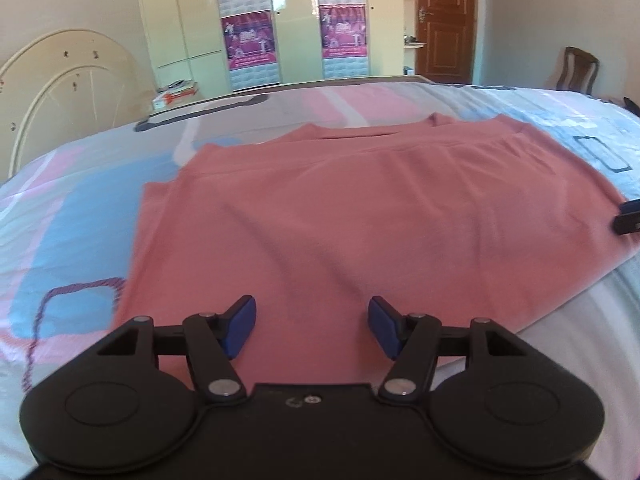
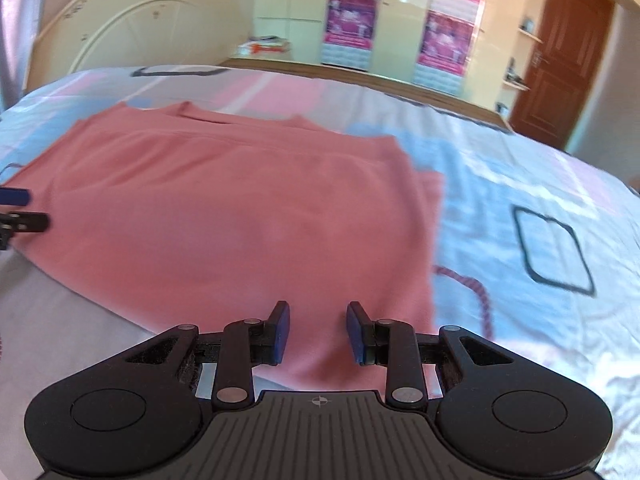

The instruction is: Fold small clothes

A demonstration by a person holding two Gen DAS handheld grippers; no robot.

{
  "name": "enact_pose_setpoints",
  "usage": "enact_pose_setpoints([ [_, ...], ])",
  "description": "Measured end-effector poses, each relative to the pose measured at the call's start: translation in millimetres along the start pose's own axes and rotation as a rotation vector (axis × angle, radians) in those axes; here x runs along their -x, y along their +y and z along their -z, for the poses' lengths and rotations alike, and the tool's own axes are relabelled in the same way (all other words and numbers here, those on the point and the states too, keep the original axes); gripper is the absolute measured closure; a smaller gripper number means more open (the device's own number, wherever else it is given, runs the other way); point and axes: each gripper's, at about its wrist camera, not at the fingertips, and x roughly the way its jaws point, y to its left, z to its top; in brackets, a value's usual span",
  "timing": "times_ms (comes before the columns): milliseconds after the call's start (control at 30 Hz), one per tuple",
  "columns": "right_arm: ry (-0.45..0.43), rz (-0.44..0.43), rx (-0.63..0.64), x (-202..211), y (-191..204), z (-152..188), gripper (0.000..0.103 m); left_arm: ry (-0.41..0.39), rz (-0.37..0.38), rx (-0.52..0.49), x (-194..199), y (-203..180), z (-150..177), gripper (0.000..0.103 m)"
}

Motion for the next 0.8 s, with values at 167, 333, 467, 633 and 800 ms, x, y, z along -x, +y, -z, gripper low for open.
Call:
enact_pose_setpoints([
  [167,0.041,0.059,-0.032,7.5,-22.4,18.4,0.073,0.014,-0.051,0.039,1.9,27.0,9.7,0.042],
  [333,0.064,0.099,-0.063,10.8,-35.3,31.9,0.073,0.021,-0.058,0.112,4.9,60.7,26.0,0.039],
  [467,0.047,0.084,-0.098,19.7,-41.2,29.3,0.073,0.002,-0.068,0.092,12.3,59.9,20.3,0.039],
  [633,-0.099,0.053,-0.044,30.1,-22.3,-5.9,0.073,-0.071,-0.043,0.091,4.0,51.9,-18.7,0.036],
  [800,-0.169,0.027,-0.021,-4.4,-8.5,-69.0,0.073,-0.111,-0.043,0.070,-37.4,49.6,-82.2,0.028],
])
